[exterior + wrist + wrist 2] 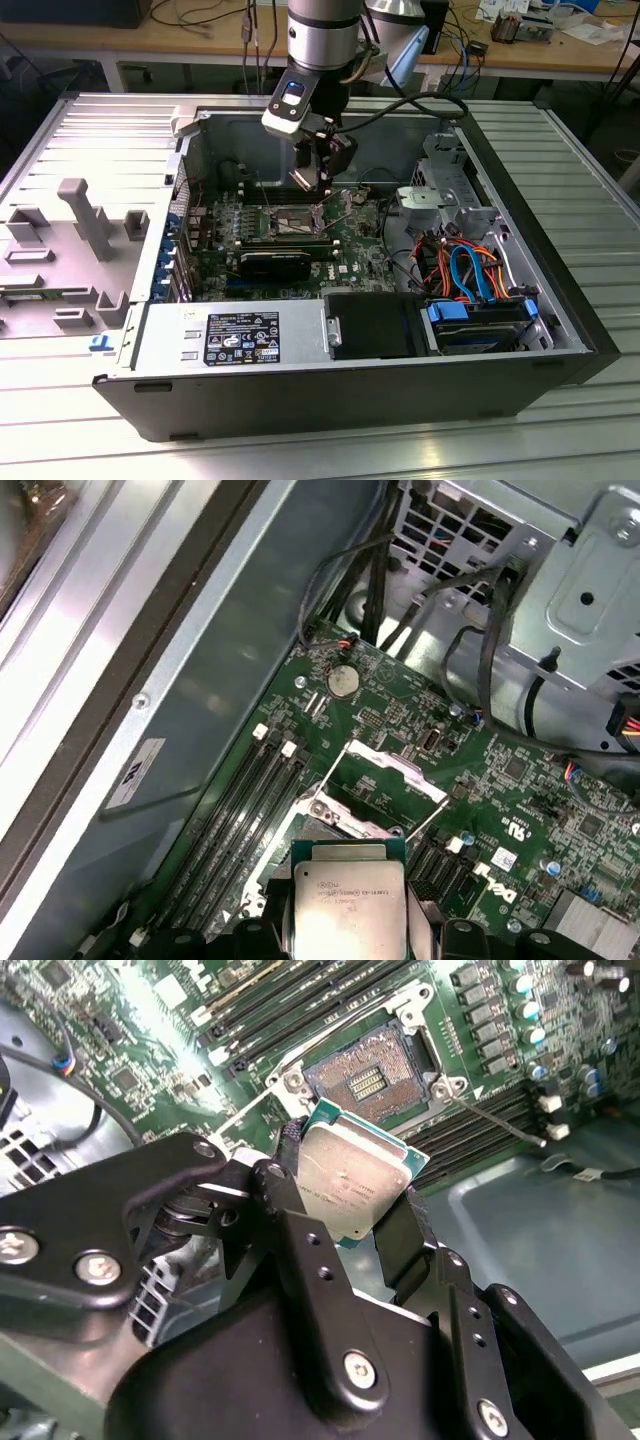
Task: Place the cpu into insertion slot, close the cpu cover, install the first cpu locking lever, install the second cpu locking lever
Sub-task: 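Place the cpu into insertion slot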
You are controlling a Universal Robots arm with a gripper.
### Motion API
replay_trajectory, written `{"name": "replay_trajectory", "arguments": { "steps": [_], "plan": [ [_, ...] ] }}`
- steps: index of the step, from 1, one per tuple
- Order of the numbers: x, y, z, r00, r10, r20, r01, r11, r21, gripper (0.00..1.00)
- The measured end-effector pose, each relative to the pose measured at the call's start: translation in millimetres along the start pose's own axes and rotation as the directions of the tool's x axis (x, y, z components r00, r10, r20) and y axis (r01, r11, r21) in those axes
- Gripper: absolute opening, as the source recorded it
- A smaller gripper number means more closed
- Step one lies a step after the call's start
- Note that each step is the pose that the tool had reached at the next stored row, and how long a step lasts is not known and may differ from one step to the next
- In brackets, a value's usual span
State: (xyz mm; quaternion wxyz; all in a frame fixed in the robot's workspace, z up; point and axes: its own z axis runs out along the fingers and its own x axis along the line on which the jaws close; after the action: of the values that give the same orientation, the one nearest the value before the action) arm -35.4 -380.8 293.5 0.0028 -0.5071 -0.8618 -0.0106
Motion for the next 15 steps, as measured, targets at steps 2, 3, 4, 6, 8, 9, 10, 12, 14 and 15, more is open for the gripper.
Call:
{"name": "replay_trajectory", "arguments": {
  "steps": [2, 3, 4, 6, 8, 9, 10, 12, 14, 15],
  "plan": [
    [0.0, 0.0, 1.8, 0.9997, 0.026, 0.0012, -0.026, 0.9997, -0.0001, 0.54],
    [0.0, -0.1, 2.2, 0.9995, 0.033, 0.0054, -0.033, 0.9995, 0.0018, 0.54],
    [0.0, -0.1, 2.6, 0.9993, 0.034, 0.0152, -0.034, 0.9994, 0.0024, 0.54],
    [0.0, 0.0, 3.3, 0.9989, 0.039, 0.0245, -0.039, 0.9992, 0.0006, 0.54],
    [0.2, 0.2, 5.8, 0.9977, 0.062, 0.0262, -0.062, 0.9981, -0.0015, 0.54],
    [0.3, 0.1, 6.3, 0.9972, 0.070, 0.0257, -0.070, 0.9975, -0.0020, 0.54],
    [0.3, 0.1, 7.2, 0.9962, 0.084, 0.0251, -0.084, 0.9965, -0.0025, 0.54],
    [0.3, 0.0, 10.6, 0.9904, 0.136, 0.0248, -0.136, 0.9907, -0.0038, 0.54],
    [0.2, 0.0, 12.5, 0.9842, 0.175, 0.0255, -0.175, 0.9845, -0.0044, 0.54],
    [0.2, 0.0, 13.3, 0.9819, 0.188, 0.0256, -0.188, 0.9822, -0.0046, 0.54]
  ]
}}
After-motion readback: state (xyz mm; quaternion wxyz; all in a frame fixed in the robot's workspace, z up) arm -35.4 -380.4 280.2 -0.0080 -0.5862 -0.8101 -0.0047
